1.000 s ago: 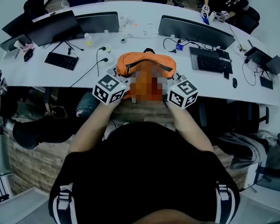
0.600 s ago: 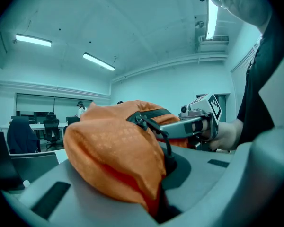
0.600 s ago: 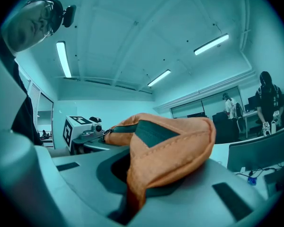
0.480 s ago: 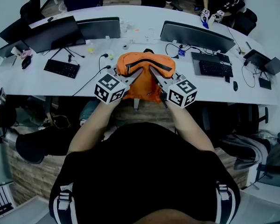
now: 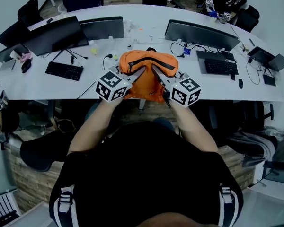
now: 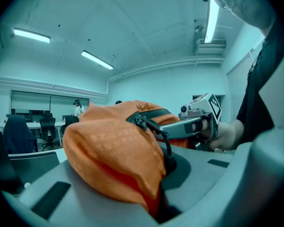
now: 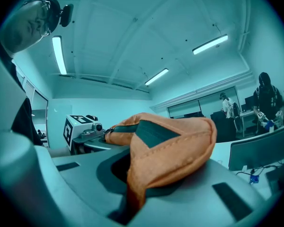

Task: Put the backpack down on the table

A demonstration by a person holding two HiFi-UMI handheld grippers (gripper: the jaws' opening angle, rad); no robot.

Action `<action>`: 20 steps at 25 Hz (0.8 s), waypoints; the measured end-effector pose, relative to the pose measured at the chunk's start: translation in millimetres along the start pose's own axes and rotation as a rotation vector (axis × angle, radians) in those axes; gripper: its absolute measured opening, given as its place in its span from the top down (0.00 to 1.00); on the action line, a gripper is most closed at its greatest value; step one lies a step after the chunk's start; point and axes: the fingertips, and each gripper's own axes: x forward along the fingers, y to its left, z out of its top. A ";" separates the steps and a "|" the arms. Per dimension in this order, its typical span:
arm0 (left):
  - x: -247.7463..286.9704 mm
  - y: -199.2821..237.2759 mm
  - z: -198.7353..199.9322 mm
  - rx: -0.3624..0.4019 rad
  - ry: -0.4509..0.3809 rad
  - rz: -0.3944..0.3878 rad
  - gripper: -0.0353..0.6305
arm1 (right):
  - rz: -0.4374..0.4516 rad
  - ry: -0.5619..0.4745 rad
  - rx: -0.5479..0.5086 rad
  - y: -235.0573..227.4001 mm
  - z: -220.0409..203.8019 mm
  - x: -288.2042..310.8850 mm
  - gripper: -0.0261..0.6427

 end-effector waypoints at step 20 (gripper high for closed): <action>14.2 19.9 -1.8 -0.013 0.014 -0.012 0.86 | 0.009 0.024 -0.003 -20.4 -0.4 16.5 0.91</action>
